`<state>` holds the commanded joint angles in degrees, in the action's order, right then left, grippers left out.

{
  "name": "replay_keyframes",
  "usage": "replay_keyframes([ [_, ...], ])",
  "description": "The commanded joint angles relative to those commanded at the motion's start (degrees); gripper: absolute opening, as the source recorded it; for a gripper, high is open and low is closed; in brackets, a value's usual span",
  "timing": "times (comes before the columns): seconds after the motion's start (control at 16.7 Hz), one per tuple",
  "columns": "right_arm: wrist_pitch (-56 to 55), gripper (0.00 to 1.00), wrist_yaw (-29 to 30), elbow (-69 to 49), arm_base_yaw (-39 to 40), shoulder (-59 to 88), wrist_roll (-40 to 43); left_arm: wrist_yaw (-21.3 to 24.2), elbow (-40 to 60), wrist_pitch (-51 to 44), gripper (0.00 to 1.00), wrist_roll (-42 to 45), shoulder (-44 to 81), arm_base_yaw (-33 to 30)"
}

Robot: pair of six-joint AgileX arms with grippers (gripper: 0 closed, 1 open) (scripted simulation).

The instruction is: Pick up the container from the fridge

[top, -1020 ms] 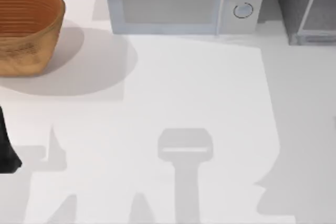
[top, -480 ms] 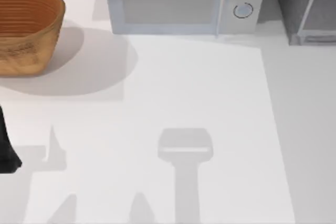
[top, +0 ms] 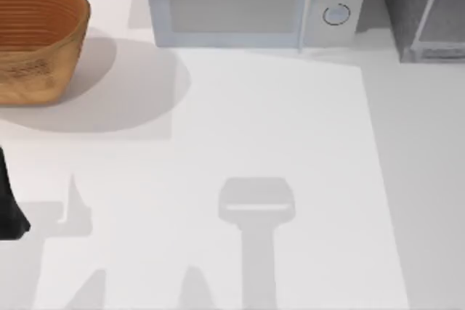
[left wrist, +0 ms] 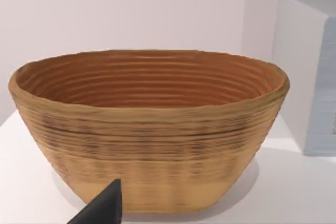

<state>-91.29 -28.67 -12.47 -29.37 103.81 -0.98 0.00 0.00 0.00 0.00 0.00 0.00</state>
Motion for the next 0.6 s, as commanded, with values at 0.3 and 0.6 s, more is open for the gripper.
replay_keyframes([
  [0.3, 8.88, 1.00, 5.14, -15.52, 5.10, 6.32, 0.12, 0.00, 0.00, 0.00, 1.00, 0.00, 0.00, 0.00],
  [0.6, 21.50, 1.00, 12.18, -35.60, 11.29, 13.03, 0.24, 0.00, 0.00, 0.00, 1.00, 0.00, 0.00, 0.00],
])
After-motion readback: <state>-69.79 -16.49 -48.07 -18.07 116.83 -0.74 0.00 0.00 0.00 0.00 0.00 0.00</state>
